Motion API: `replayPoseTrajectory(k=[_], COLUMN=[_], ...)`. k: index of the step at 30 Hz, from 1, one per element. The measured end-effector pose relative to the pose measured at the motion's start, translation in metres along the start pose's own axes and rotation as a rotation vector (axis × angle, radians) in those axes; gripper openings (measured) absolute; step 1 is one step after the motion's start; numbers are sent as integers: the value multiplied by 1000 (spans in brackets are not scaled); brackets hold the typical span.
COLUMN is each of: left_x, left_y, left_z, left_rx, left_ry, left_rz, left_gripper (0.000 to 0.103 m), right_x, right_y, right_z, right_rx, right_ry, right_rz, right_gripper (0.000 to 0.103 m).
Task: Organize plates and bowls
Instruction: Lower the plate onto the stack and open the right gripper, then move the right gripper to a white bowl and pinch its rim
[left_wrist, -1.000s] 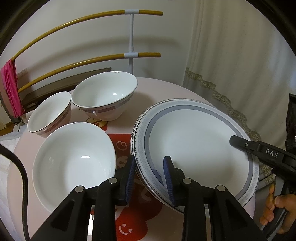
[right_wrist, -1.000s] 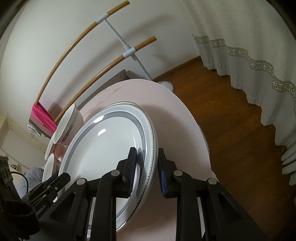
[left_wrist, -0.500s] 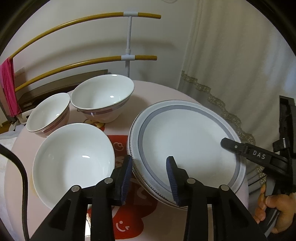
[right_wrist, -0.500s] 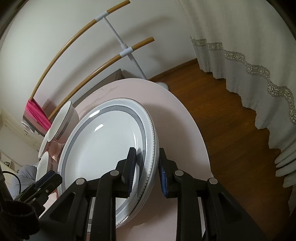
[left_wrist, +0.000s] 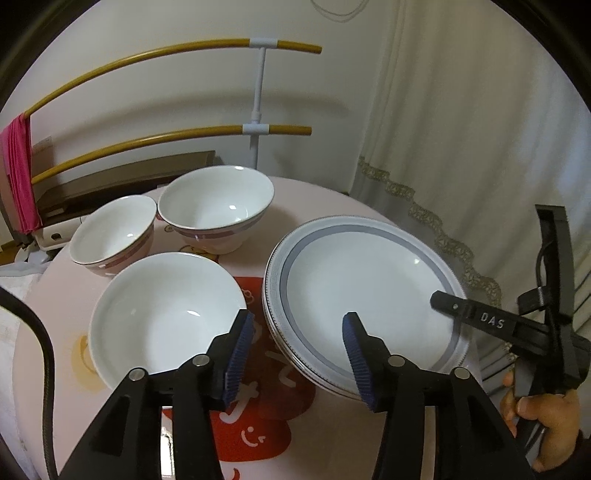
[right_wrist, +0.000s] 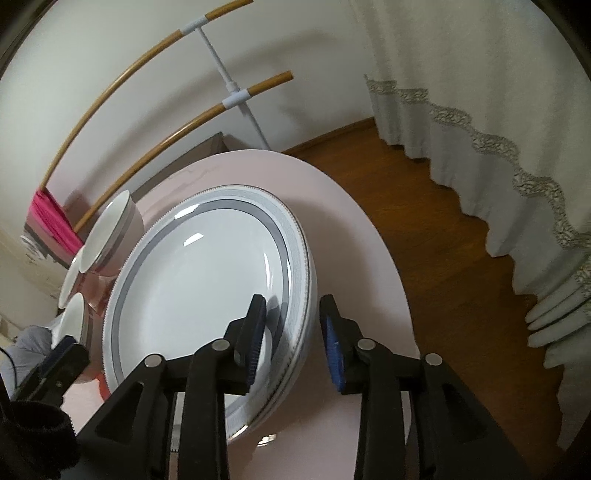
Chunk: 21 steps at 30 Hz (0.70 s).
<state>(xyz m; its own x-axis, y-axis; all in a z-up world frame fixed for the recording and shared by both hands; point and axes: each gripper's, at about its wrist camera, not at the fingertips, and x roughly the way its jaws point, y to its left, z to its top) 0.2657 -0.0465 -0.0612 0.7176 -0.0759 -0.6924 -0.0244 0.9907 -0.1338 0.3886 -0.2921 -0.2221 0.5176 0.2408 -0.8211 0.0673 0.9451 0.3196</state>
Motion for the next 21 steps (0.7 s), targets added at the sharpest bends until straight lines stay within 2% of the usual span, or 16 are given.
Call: replayPoseTrajectory(k=[2, 6, 10, 15, 17, 21], left_x=[-8, -24, -48, -79, -95, -118], left_y=[1, 1, 6, 21, 29, 49], left_z=[-1, -5, -9, -17, -22, -29], left_rx=[-5, 0, 6, 0, -3, -26], left_ry=[-13, -38, -76, -126, -155, -202], left_rz=[-19, -43, -59, -71, -68, -41], left_gripper=[49, 53, 57, 65, 69, 76], right_x=[-5, -25, -50, -80, -89, -108], right_y=[2, 10, 24, 49, 57, 82], right_z=[-2, -8, -14, -23, -26, -34], right_rx=[-4, -14, -36, -76, -87, -132], right_ry=[-9, -37, -82, -124, -133, -169], right_rz=[-21, -31, -34, 7, 18, 58], right_gripper=[44, 49, 63, 64, 74, 77])
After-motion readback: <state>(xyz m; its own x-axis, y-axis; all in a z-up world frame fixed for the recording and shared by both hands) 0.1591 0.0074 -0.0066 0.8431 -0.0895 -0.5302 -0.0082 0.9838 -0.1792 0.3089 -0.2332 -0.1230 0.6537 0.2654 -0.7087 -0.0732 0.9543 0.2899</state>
